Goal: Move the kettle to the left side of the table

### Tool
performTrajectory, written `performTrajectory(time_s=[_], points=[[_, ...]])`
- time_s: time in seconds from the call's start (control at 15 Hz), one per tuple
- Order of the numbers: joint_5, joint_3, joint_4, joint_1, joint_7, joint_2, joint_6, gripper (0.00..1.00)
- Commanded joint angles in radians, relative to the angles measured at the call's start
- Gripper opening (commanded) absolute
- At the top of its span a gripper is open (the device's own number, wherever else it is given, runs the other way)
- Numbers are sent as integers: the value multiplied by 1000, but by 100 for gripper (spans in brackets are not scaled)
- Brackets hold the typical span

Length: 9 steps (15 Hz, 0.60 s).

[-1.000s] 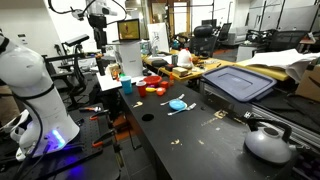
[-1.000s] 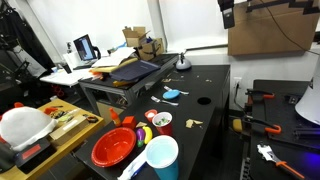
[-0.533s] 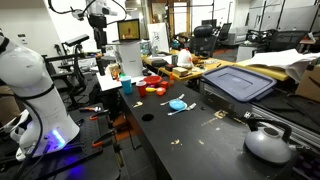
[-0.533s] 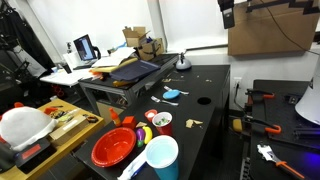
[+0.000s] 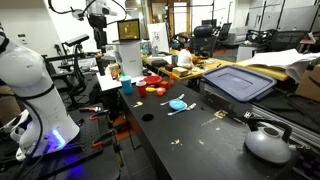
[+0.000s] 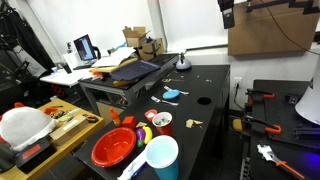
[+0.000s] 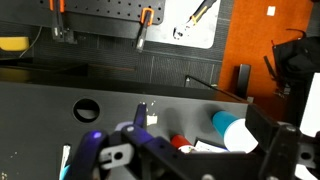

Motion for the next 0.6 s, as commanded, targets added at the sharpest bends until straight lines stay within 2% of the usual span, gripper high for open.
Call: performTrajectory(time_s=[0.0, 0.53], points=[[2, 13, 2, -16, -12, 31, 10, 100], [-47, 8, 33, -54, -4, 184, 137, 100]])
